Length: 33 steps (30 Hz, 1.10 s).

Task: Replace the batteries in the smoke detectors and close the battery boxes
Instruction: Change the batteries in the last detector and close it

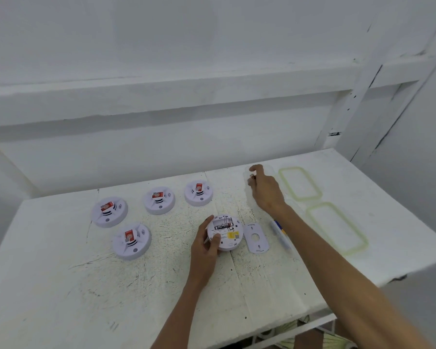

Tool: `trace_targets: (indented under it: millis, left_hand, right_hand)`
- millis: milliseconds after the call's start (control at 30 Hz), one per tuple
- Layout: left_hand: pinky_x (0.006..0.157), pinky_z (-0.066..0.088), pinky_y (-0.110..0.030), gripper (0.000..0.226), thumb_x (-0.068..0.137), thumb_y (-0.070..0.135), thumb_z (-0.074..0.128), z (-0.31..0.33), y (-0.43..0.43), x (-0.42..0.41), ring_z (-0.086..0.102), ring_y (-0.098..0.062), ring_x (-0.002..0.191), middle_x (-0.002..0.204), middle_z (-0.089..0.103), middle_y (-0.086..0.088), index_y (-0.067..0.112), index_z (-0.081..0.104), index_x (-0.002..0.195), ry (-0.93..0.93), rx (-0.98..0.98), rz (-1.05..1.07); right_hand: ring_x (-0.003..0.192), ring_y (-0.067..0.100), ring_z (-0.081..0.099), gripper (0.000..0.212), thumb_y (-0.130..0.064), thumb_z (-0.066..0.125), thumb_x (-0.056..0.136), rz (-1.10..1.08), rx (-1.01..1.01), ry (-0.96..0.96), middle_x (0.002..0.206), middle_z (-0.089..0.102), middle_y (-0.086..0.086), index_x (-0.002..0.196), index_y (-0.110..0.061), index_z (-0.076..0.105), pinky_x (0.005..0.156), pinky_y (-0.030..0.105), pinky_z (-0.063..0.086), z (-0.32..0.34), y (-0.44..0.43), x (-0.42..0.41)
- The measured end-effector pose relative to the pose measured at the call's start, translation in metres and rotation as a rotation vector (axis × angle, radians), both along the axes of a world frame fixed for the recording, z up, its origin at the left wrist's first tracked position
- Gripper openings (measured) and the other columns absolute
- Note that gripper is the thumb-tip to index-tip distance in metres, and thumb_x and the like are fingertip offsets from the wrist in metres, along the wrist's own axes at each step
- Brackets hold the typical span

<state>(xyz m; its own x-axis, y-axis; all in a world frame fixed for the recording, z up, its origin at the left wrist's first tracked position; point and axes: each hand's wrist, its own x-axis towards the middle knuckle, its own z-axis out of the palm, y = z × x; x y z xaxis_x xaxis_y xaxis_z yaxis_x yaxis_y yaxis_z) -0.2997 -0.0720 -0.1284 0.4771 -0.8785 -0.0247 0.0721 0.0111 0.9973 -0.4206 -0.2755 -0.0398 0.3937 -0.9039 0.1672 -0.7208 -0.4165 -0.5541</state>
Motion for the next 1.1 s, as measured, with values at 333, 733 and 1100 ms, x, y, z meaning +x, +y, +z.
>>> trace_targets:
  millis: [333,733,1100]
  left_hand:
    - [0.086,0.063,-0.038,0.044,0.107,0.014,0.055,0.001,0.001,-0.002,0.069,-0.016,0.118,0.137,0.066,0.004,0.028,0.05,0.148,-0.02,-0.005,0.015]
    - [0.085,0.061,-0.026,0.04,0.11,0.016,0.047,0.006,0.0,-0.003,0.068,-0.008,0.119,0.136,0.067,0.007,0.024,0.051,0.149,-0.069,-0.031,0.032]
    - [0.088,0.056,-0.018,0.049,0.106,0.007,0.054,0.001,-0.002,-0.002,0.064,-0.003,0.123,0.144,0.061,0.003,0.023,0.048,0.152,-0.069,-0.012,0.024]
  right_hand:
    - [0.108,0.017,0.049,0.019,-0.031,0.056,0.098,0.244,-0.033,-0.121,0.118,0.061,-0.003,0.112,-0.02,0.064,0.083,0.026,0.038,-0.029,0.088,0.03]
    - [0.11,0.013,0.055,0.031,-0.04,0.062,0.086,0.243,0.065,-0.158,0.119,0.062,-0.012,0.116,-0.031,0.062,0.091,0.027,0.045,-0.052,0.106,0.028]
    - [0.097,0.01,0.06,0.068,-0.053,0.077,0.076,-0.1,0.343,-0.339,0.116,0.064,-0.001,0.13,-0.02,0.051,0.069,0.008,0.043,-0.048,0.114,0.031]
